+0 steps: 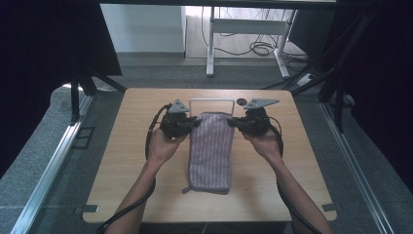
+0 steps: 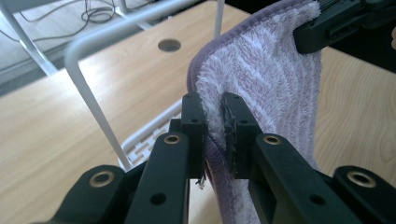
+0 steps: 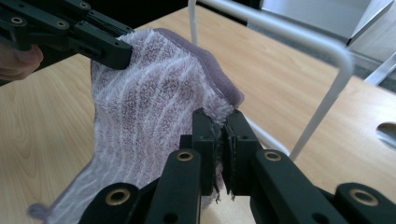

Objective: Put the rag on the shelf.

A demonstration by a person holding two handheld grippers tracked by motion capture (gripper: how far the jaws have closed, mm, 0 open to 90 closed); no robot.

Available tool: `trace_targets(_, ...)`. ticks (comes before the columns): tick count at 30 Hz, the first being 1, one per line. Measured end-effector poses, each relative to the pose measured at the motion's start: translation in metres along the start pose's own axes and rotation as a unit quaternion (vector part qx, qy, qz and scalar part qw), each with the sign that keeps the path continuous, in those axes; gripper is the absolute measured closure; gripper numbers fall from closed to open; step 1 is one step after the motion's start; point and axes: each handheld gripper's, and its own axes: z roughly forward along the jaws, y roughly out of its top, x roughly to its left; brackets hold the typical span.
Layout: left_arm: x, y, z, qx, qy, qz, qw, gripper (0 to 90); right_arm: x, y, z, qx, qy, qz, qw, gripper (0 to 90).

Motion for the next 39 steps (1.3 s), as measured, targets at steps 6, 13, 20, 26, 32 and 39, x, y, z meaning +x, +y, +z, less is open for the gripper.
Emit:
trace_targets(6, 0.003, 0.018, -0.008, -0.015, 0.008, 0.005, 0.9998, 80.0, -0.002, 0.018, -0.010, -0.015, -0.008, -0.009, 0.9998, 85.0)
trace_targets(13, 0.008, 0.038, -0.012, -0.025, 0.019, 0.012, 0.9994, 79.9, -0.006, 0.036, -0.016, -0.027, -0.019, -0.017, 0.9993, 85.1)
trace_targets(20, 0.012, 0.058, -0.016, -0.032, 0.027, 0.023, 0.9989, 79.8, -0.012, 0.055, -0.023, -0.039, -0.035, -0.023, 0.9984, 85.1)
trace_targets(26, 0.017, 0.076, -0.019, -0.032, 0.037, 0.026, 0.9985, 79.5, -0.018, 0.071, -0.028, -0.047, -0.048, -0.028, 0.9974, 85.0)
trace_targets(32, 0.024, 0.091, -0.020, -0.032, 0.047, 0.029, 0.9980, 79.2, -0.023, 0.089, -0.029, -0.053, -0.059, -0.031, 0.9963, 85.1)
trace_targets(39, 0.030, 0.108, -0.025, -0.041, 0.058, 0.028, 0.9971, 79.3, -0.027, 0.109, -0.032, -0.062, -0.069, -0.035, 0.9951, 85.1)
